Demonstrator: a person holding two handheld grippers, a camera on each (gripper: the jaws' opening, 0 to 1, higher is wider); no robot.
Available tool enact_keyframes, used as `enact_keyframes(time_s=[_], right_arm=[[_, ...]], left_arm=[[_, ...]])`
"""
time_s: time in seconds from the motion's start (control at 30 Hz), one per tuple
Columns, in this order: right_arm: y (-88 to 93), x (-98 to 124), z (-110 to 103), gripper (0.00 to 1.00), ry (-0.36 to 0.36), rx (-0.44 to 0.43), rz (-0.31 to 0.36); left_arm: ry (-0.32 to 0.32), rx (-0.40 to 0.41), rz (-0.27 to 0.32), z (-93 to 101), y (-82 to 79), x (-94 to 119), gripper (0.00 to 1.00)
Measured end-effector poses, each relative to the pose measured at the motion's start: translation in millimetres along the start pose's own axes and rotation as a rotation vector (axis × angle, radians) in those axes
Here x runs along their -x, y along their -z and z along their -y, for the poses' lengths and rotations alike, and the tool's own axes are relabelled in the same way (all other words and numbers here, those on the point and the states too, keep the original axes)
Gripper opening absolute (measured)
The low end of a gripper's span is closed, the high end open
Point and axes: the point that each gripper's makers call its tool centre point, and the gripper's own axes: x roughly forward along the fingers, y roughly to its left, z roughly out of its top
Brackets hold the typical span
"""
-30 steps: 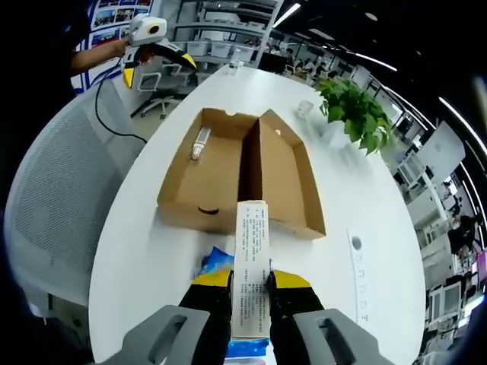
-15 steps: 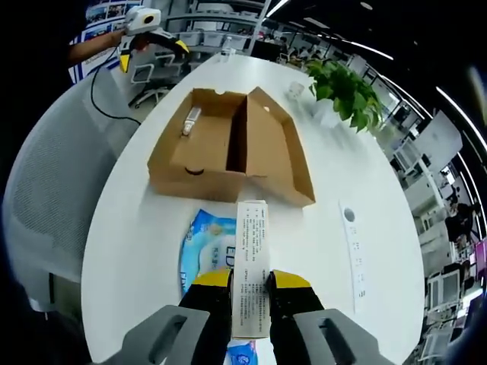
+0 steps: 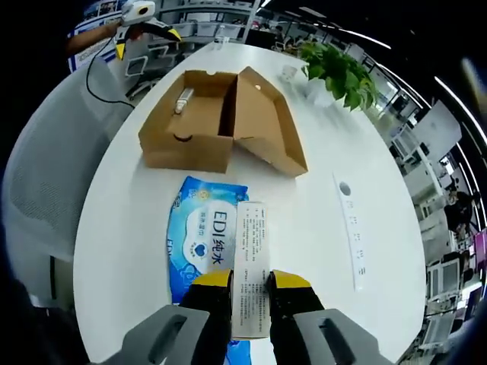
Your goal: Operate the shoe box by opening the lid, removing the specified soft item, and placing it in the target area until the item is outside and the box remains undamaged.
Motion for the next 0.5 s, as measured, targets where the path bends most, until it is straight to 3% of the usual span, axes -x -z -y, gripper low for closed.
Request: enact_keyframes(time_s=[0.5], right_arm=[[43.5,-3.8,15.2,0.14,0.015,-0.01,-0.076]], left_arm=[[0.005,0.009,-0.02,-1.2,3.8,-5.9,0.99]])
